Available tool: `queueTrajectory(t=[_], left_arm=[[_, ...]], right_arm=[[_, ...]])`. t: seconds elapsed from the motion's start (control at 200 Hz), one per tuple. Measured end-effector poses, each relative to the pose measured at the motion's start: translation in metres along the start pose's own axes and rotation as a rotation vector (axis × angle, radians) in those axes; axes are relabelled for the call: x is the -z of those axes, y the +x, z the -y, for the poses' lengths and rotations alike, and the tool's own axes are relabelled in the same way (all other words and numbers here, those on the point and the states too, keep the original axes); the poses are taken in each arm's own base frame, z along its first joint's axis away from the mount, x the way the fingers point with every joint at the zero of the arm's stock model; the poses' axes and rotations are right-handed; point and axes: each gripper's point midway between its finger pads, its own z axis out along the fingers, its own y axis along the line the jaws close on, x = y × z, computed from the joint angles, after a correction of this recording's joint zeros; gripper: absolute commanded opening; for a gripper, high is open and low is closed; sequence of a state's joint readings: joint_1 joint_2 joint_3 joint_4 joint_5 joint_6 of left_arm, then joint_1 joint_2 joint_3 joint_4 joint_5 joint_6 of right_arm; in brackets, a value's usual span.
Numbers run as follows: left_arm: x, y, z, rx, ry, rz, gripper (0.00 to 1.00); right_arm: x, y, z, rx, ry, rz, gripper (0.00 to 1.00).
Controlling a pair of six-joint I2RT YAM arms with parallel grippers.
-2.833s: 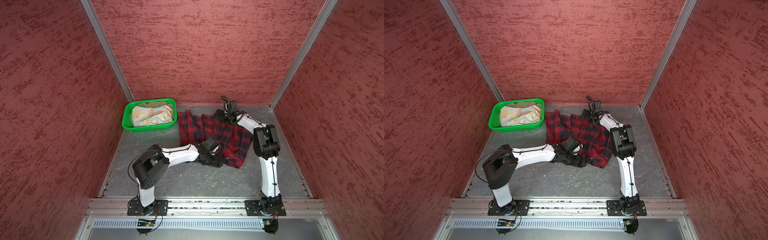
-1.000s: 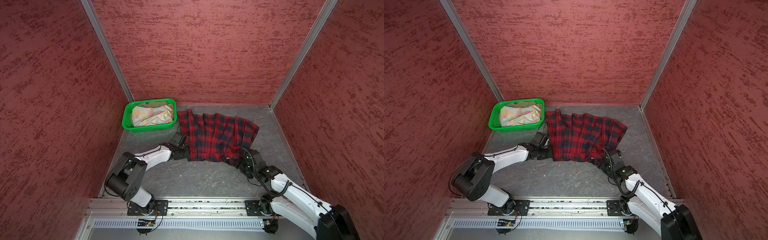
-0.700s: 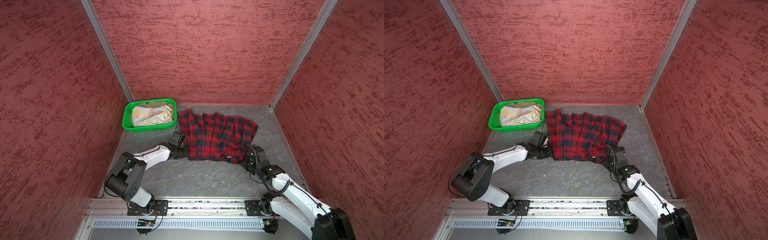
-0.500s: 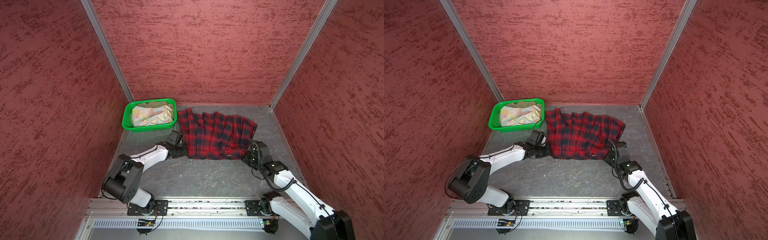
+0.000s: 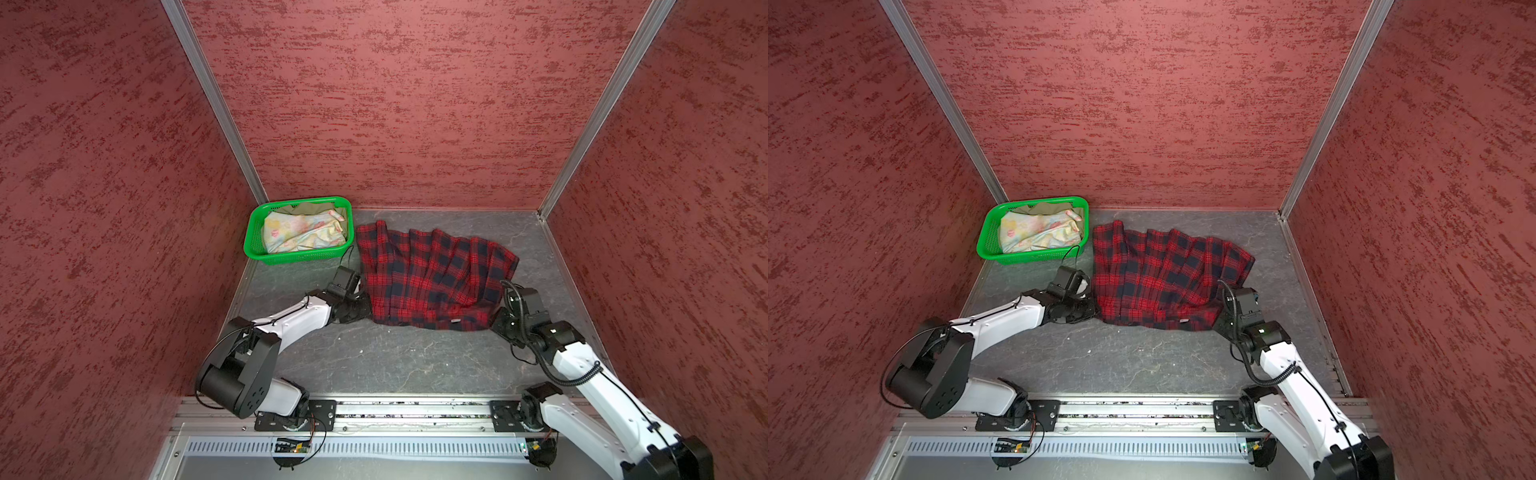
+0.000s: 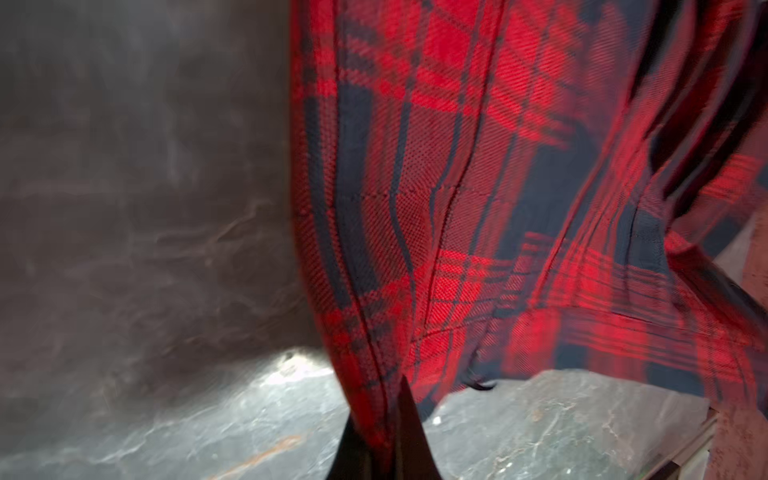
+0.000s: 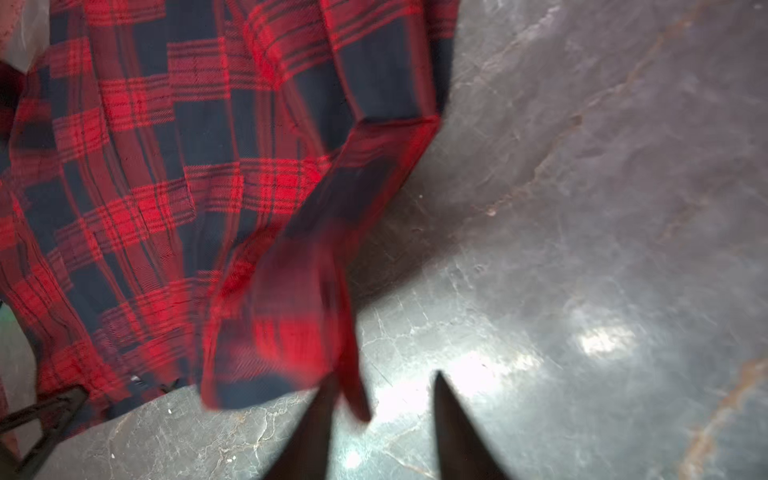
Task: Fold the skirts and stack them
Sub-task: 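Hold the skirt's near hem corners with both grippers and stretch it flat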
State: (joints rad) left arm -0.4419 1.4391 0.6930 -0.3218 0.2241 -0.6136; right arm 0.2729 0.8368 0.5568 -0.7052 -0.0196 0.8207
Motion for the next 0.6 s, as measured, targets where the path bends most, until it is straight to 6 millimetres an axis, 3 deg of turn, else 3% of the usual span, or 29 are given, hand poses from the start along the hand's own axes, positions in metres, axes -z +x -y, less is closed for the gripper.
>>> queueTrajectory(t=[0.105,0.235,0.436,0.601], left_arm=[[-0.004,0.011,-0.002,-0.003,-0.020,-0.015,0.00],[-0.007,0.023,0.007,-0.024,-0.015,-0.034,0.00],[-0.009,0.033,0.012,-0.042,-0.016,-0.042,0.00],[-0.001,0.038,0.010,-0.043,-0.006,-0.031,0.00]], right_arm=[[0.009,-0.002,-0.002,-0.030,-0.023,0.022,0.93],[0.012,-0.006,-0.005,-0.048,-0.022,0.027,0.94],[-0.011,-0.011,0.003,-0.072,0.057,-0.021,0.91],[-0.022,-0.034,0.016,-0.135,0.077,0.009,0.87]])
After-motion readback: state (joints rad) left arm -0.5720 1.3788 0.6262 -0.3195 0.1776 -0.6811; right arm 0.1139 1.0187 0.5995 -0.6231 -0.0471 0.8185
